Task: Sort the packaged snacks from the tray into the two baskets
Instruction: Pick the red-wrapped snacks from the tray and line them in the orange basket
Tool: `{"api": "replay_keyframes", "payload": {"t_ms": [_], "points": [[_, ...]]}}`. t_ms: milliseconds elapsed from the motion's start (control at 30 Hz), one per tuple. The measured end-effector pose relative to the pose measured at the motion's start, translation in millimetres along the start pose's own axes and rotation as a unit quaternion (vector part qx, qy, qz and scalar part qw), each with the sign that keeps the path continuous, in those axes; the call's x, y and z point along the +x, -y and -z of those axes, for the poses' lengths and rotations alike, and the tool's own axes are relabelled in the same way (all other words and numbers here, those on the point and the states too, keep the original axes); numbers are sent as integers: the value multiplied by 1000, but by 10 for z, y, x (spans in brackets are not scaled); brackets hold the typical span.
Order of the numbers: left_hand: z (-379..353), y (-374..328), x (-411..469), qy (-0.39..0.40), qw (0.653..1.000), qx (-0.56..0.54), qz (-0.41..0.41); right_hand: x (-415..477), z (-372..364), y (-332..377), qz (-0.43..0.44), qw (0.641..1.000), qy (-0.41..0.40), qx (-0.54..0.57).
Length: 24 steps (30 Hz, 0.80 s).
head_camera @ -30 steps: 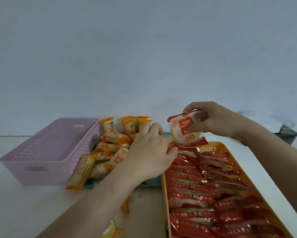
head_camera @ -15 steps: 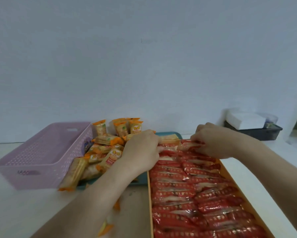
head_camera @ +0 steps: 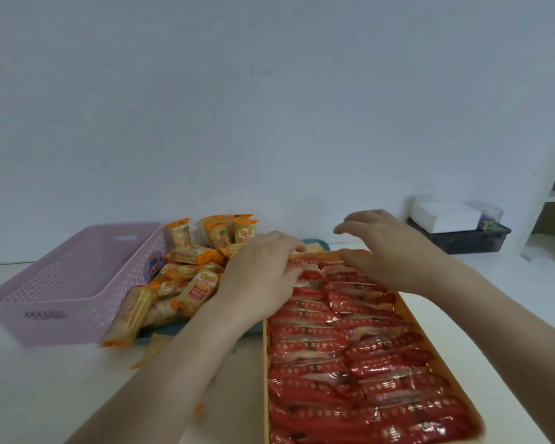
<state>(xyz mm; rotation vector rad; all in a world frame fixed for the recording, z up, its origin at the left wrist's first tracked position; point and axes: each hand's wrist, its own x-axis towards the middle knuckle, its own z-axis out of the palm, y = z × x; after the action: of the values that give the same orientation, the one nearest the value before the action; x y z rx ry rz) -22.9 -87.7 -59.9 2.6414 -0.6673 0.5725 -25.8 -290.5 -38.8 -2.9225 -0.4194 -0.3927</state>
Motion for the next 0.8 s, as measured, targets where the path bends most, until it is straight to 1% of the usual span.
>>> {"api": "replay_keyframes", "payload": {"t_ms": [33, 67, 133, 167, 200, 267, 333, 367, 400, 467, 500, 533, 567, 667, 700, 733, 767, 800], "points": [[8, -66, -63, 32, 999, -12, -9, -62, -22, 48, 5, 1000, 17, 4], [3, -125, -127, 88, 996, 3, -11, -111, -70, 111, 11, 998, 57, -8], [-44, -199, -241, 217, 972, 89, 3, -208, -219, 187, 2, 987, 153, -43], [-64, -209, -270, 258, 958, 126, 11, -242, -277, 202, -13, 982, 182, -56], [-84, -205, -271, 279, 949, 149, 17, -247, -320, 199, -24, 979, 192, -63], [-112, -191, -252, 295, 940, 173, 22, -252, -367, 200, -36, 980, 182, -73], [-109, -203, -239, 292, 940, 175, 27, -251, -390, 205, -33, 987, 145, -64], [-106, -210, -247, 272, 948, 161, 30, -259, -390, 199, -28, 993, 103, -51], [-108, -206, -263, 239, 960, 140, 32, -270, -382, 188, -19, 998, 42, -44], [-99, -201, -308, 132, 986, 100, 28, -302, -350, 183, -6, 996, -74, -57], [-82, -215, -336, 81, 993, 86, 28, -343, -318, 198, -5, 993, -97, -67], [-71, -218, -365, 49, 995, 75, 36, -373, -305, 216, -5, 993, -93, -70], [-54, -221, -389, 39, 996, 67, 50, -381, -305, 227, -6, 995, -73, -70], [13, -256, -531, 82, 990, 66, 99, -461, -273, 240, -2, 998, 3, -68], [46, -271, -605, 91, 989, 50, 109, -484, -270, 234, -2, 998, 28, -53], [77, -270, -687, 94, 989, 16, 114, -518, -255, 241, -5, 999, 41, -19], [109, -268, -772, 103, 987, -34, 118, -548, -242, 246, -13, 999, 34, 37], [137, -274, -863, 121, 980, -91, 126, -582, -228, 248, -22, 995, 0, 94]]}}
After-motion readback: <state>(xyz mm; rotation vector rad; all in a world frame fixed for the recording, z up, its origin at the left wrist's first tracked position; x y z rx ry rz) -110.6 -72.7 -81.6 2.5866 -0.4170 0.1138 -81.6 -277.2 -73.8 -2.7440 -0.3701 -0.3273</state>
